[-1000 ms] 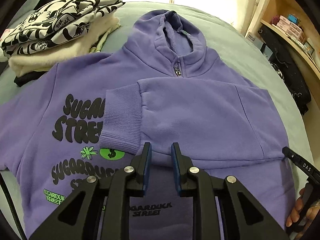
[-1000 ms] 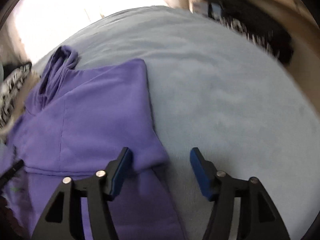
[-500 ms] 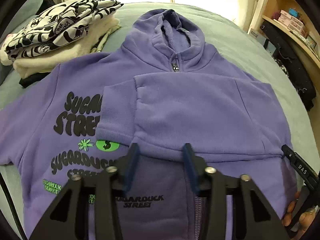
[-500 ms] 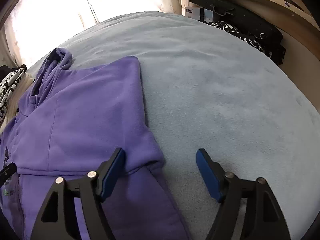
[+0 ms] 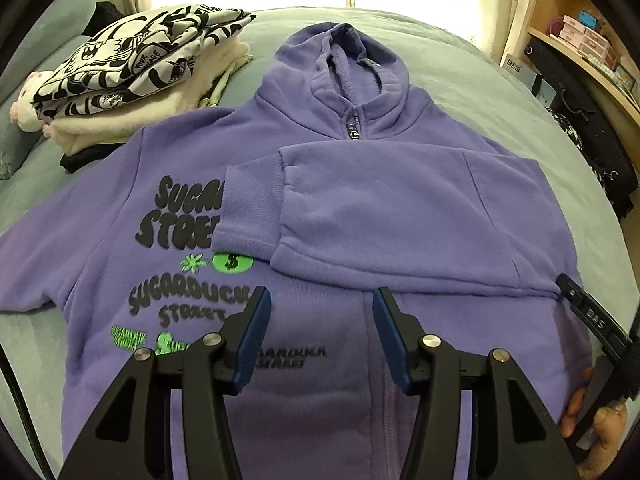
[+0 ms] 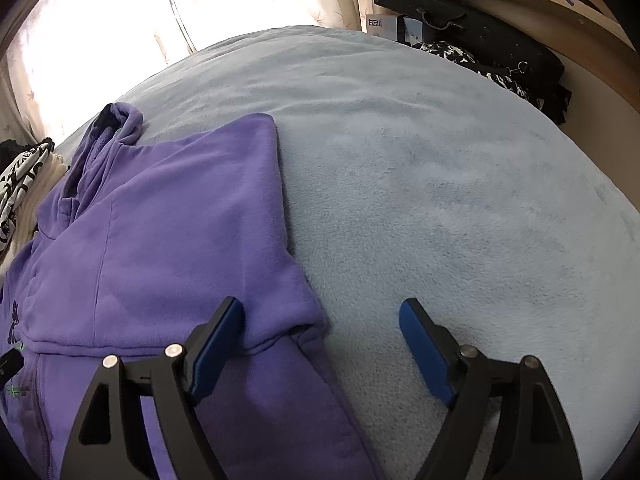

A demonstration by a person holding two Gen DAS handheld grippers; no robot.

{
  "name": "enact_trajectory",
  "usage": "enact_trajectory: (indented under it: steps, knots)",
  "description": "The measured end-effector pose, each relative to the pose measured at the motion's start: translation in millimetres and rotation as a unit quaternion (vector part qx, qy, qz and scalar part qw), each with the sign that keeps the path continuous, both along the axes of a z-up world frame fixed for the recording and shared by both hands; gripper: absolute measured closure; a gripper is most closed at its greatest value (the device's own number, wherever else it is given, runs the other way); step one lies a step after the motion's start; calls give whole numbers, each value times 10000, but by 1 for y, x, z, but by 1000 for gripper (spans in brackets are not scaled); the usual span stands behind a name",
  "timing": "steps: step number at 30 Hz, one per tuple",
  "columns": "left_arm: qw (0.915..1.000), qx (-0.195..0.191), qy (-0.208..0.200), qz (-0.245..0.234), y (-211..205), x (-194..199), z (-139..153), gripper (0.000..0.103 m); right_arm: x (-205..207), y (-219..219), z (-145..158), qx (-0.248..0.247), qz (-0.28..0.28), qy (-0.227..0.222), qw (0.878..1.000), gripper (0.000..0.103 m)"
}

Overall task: Fold large clothes
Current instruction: 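Open both tools and lift them off the hoodie, then reach the left tool to the other hoodie sleeve and grasp it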

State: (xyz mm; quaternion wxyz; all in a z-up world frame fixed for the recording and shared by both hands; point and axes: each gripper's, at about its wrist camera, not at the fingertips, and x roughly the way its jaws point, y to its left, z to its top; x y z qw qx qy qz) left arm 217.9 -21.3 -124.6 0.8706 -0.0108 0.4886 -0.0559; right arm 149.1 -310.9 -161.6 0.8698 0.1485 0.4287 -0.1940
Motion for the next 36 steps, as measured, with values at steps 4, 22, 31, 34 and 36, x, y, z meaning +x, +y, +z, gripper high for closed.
enact_trajectory:
  steps: [4, 22, 31, 34, 36]
  knots:
    - [10000, 51, -53, -22, 2, -17, 13, 52, 0, -1, 0, 2, 2, 1, 10000, 21]
    - [9958, 67, -631, 658, 129, -123, 102, 45, -26, 15, 63, 375, -495, -193, 9979, 21]
    - [9907, -104, -607, 1212, 215, -153, 99, 45, -42, 116, 116, -54, 431, -436, 9981, 21]
    - [9886, -202, -503, 1406, 246, -154, 90, 45, -39, 158, 118, -192, 841, -377, 9956, 21]
    - [9867, -281, -454, 1534, 272, -152, 81, 45, -39, 186, 117, -217, 1109, -362, 9929, 21]
